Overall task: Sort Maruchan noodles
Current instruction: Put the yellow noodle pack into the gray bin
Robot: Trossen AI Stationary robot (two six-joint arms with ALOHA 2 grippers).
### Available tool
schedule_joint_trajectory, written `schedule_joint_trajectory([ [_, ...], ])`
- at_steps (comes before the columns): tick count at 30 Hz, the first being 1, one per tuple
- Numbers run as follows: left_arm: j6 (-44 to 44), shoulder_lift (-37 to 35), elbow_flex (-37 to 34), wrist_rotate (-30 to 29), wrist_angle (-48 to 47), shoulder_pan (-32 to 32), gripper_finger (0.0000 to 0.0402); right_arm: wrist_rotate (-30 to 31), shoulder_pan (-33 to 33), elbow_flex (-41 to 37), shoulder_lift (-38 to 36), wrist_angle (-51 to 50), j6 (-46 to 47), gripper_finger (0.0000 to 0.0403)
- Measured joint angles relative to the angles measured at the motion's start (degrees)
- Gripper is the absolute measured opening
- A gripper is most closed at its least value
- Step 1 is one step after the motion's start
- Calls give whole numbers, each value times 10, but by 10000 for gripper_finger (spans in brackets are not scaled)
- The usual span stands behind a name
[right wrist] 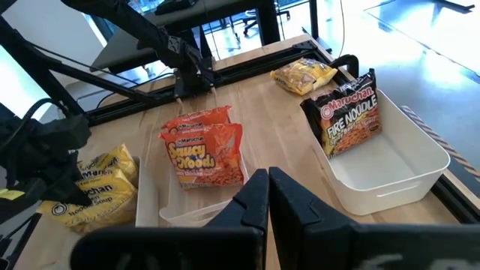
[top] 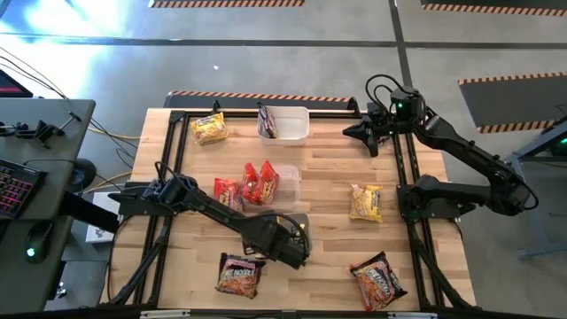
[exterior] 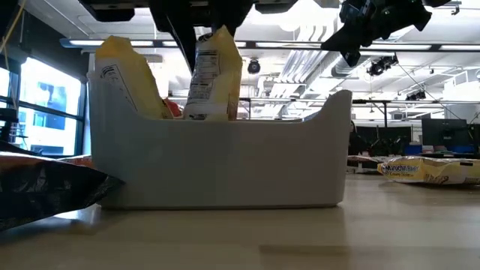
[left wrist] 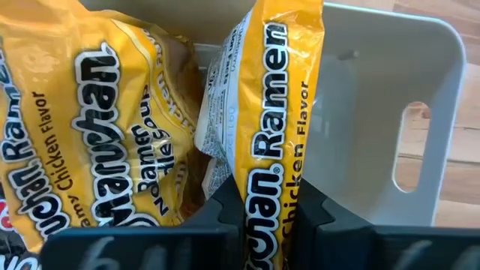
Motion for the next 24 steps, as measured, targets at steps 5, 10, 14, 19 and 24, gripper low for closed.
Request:
schedule_joint_trajectory([
  [5,-1,1,0,12,-3,0,35,0,0,0,0,0,0,2],
  [10,-12,1,0,26,-22,0,35,0,0,0,0,0,0,2],
  [14,-15,1,0,31,-36,0,35,0,0,0,0,0,0,2],
  [19,9,1,0,42,-34,0,51,0,0,0,0,0,0,2],
  [24,36,1,0,60,-28,0,81,0,0,0,0,0,0,2],
])
